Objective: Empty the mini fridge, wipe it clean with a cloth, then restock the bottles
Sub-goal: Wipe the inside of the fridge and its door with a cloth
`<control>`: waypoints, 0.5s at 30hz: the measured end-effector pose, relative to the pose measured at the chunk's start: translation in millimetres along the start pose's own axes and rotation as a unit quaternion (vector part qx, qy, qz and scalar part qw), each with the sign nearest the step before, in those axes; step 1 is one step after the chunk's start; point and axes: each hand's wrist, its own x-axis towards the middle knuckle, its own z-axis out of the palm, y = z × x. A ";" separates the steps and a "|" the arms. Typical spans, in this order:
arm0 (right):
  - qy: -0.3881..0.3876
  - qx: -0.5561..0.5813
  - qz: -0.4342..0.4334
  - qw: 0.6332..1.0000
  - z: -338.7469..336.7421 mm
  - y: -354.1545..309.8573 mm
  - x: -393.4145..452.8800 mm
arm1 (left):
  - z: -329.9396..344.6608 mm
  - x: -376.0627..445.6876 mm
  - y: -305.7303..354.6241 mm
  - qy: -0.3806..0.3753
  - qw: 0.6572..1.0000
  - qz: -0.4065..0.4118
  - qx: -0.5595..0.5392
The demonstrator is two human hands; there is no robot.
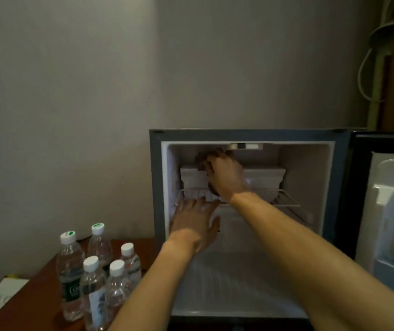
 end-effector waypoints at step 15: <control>-0.090 -0.076 -0.077 0.990 39.6 -10.1 5.1 | -1.7 -0.4 1.3 0.016 1.000 -0.010 -0.004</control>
